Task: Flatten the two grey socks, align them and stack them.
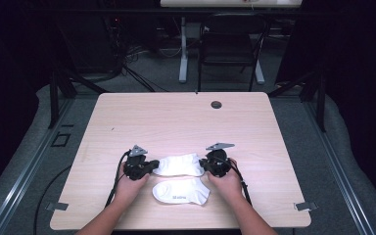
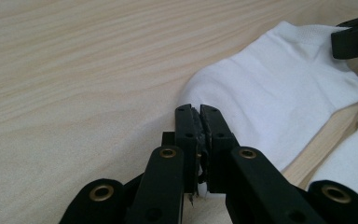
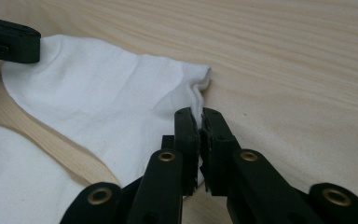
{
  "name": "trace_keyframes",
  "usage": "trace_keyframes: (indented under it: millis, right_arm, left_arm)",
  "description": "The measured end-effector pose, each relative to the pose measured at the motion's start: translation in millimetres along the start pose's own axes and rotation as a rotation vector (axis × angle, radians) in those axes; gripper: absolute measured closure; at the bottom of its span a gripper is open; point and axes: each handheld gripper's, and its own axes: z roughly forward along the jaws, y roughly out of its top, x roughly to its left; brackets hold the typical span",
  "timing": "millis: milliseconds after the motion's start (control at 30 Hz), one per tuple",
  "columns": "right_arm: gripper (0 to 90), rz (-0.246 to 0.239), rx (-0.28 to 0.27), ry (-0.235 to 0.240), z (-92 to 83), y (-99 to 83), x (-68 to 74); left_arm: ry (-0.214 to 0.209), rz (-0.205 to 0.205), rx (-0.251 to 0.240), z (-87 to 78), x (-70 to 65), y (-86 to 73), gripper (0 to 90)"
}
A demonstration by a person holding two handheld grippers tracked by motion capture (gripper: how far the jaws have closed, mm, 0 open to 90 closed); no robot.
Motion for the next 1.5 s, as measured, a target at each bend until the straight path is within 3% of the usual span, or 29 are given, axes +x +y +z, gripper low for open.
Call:
trace_keyframes:
  millis: [400, 700, 967, 1300, 1500]
  right_arm:
    - [86.2, 0.005, -0.021, 0.008, -2.8, 1.4, 0.6]
    - [86.2, -0.029, -0.060, 0.014, -14.3, 7.8, 6.5]
    - [86.2, -0.029, -0.090, 0.035, -25.6, 12.5, 11.4]
    - [86.2, -0.006, -0.070, 0.109, -47.1, 17.1, 20.2]
    - [86.2, -0.037, -0.043, 0.117, -63.1, 13.7, 28.2]
  left_arm:
    - [-0.014, -0.004, -0.022, -4.5, -1.0, 1.8, 87.2]
    - [-0.036, 0.004, -0.048, -14.9, -6.7, 11.5, 87.3]
    - [-0.043, 0.002, -0.063, -26.6, -10.5, 17.7, 87.4]
    - [-0.064, 0.031, -0.058, -51.1, -18.1, 17.1, 87.3]
    - [-0.089, 0.034, -0.057, -67.1, -22.0, 11.5, 87.3]
